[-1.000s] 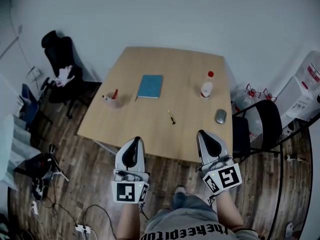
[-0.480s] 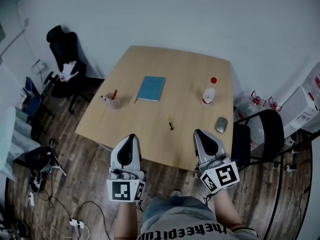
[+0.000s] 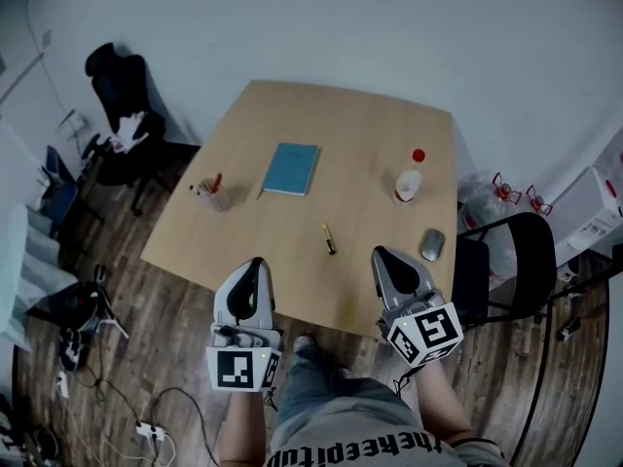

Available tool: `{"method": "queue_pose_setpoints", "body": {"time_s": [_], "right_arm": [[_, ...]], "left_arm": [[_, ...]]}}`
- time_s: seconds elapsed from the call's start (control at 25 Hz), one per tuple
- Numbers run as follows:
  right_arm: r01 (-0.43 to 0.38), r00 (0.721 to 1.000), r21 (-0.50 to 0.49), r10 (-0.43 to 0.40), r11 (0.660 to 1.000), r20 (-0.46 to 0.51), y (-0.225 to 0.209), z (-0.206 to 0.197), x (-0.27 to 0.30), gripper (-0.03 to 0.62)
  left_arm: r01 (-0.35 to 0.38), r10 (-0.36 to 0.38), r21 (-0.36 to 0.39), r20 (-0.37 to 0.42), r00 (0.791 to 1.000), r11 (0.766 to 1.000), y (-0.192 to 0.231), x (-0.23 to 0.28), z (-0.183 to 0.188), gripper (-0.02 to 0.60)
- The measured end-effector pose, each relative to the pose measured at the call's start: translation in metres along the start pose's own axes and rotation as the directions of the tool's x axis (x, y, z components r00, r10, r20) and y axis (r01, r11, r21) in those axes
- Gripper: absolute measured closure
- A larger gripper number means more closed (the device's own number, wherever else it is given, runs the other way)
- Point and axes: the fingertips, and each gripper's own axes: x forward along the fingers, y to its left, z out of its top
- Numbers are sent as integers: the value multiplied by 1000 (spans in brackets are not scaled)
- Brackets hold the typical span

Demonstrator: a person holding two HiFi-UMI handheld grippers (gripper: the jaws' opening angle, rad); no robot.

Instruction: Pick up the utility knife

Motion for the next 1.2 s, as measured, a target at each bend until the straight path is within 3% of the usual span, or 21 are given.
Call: {"method": "queue_pose_setpoints", "body": {"time_s": [0.24, 0.48, 1.0, 1.2], "right_arm": [[25, 992, 33, -20, 999, -124, -12, -25, 28, 592], [33, 966, 68, -14, 997, -259, -18, -57, 62, 591], [78, 877, 150, 4, 986, -480, -23, -137, 106, 589], [96, 838, 172, 13, 980, -546, -21, -162, 120, 556]], "left_arm": [[30, -30, 2, 1, 1000, 1000, 10, 21, -3, 563], [59, -59, -3, -7, 998, 998, 26, 41, -12, 563], [121, -123, -51, -37, 992, 991, 62, 84, -41, 563], [129, -132, -61, -49, 990, 990, 77, 92, -50, 563]]}}
